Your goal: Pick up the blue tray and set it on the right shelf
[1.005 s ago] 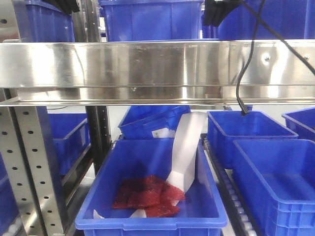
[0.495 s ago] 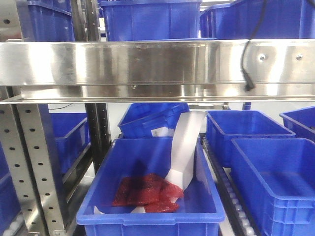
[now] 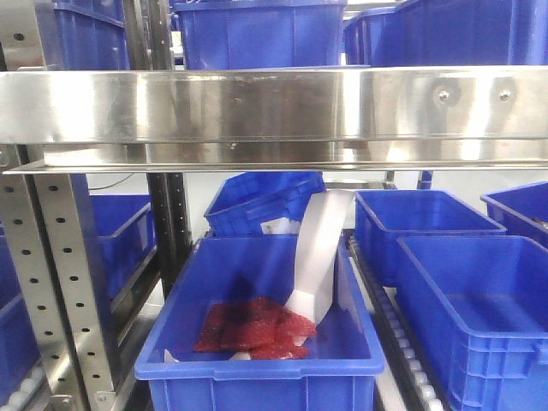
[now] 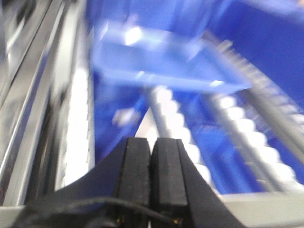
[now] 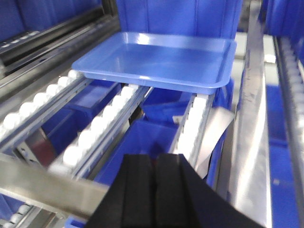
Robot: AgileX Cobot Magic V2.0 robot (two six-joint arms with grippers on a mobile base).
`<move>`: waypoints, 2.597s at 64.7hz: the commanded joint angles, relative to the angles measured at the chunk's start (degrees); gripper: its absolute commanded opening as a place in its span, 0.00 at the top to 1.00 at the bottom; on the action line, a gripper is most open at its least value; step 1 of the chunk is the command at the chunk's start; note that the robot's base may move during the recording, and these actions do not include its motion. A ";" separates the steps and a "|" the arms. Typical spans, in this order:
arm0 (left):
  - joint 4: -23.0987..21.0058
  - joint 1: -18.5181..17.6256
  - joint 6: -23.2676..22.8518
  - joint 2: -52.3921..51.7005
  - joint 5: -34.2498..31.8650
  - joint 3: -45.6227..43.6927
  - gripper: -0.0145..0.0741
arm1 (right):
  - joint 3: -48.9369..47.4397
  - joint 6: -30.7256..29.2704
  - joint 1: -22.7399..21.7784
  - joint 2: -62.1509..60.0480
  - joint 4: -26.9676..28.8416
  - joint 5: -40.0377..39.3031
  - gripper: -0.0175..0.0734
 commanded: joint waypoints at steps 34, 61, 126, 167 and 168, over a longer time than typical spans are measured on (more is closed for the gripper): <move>3.91 -0.02 -0.23 -35.92 -18.94 34.29 0.89 | 33.12 -0.68 0.00 -45.15 -4.71 -11.97 0.76; 3.98 -0.02 -0.23 -39.98 -22.57 37.38 0.89 | 34.82 -0.68 0.00 -52.17 -4.71 -10.81 0.76; 3.98 -0.02 -0.23 -39.85 -22.72 37.38 0.89 | 59.32 -15.01 -20.39 -71.07 6.83 -11.28 0.76; 4.03 -0.02 -0.23 -39.85 -22.73 37.38 0.89 | 59.32 -13.02 -20.46 -71.42 6.83 -12.68 0.76; 4.03 -0.02 -0.23 -39.85 -22.73 37.38 0.89 | 59.32 -13.02 -20.46 -71.42 6.83 -12.68 0.76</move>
